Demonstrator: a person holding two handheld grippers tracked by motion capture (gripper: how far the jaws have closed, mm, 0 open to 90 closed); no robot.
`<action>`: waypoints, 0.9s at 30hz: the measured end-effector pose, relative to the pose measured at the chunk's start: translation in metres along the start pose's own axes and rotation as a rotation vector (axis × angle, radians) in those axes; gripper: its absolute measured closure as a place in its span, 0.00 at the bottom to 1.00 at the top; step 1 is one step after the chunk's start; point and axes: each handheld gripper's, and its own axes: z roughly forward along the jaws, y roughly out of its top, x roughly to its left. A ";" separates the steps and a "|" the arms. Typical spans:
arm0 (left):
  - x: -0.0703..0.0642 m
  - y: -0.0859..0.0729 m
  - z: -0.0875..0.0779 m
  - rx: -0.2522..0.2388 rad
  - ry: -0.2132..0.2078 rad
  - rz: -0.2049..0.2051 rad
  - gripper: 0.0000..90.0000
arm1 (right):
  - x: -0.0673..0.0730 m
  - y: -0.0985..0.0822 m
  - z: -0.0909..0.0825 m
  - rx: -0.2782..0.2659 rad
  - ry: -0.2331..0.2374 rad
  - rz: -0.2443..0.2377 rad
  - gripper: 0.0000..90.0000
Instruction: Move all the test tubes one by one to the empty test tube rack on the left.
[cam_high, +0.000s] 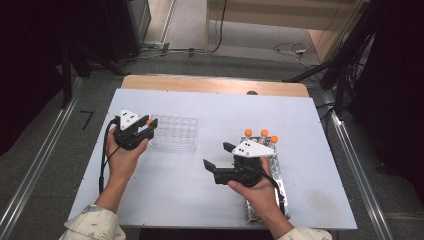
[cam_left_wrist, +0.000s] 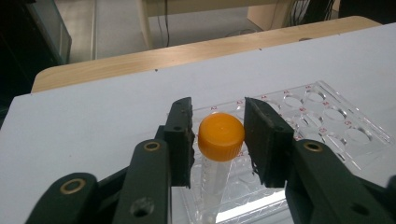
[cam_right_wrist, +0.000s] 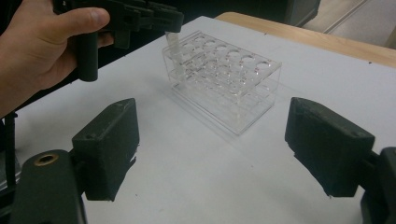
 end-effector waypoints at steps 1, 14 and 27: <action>0.000 0.000 -0.001 -0.005 -0.005 -0.007 0.68 | 0.000 0.000 0.000 0.001 0.000 0.002 0.18; -0.005 0.005 -0.012 -0.013 -0.045 -0.033 0.24 | -0.002 -0.001 -0.005 -0.004 -0.021 -0.002 0.18; -0.012 0.008 -0.028 -0.024 -0.100 -0.058 0.21 | -0.013 -0.007 -0.038 -0.049 -0.064 0.008 0.18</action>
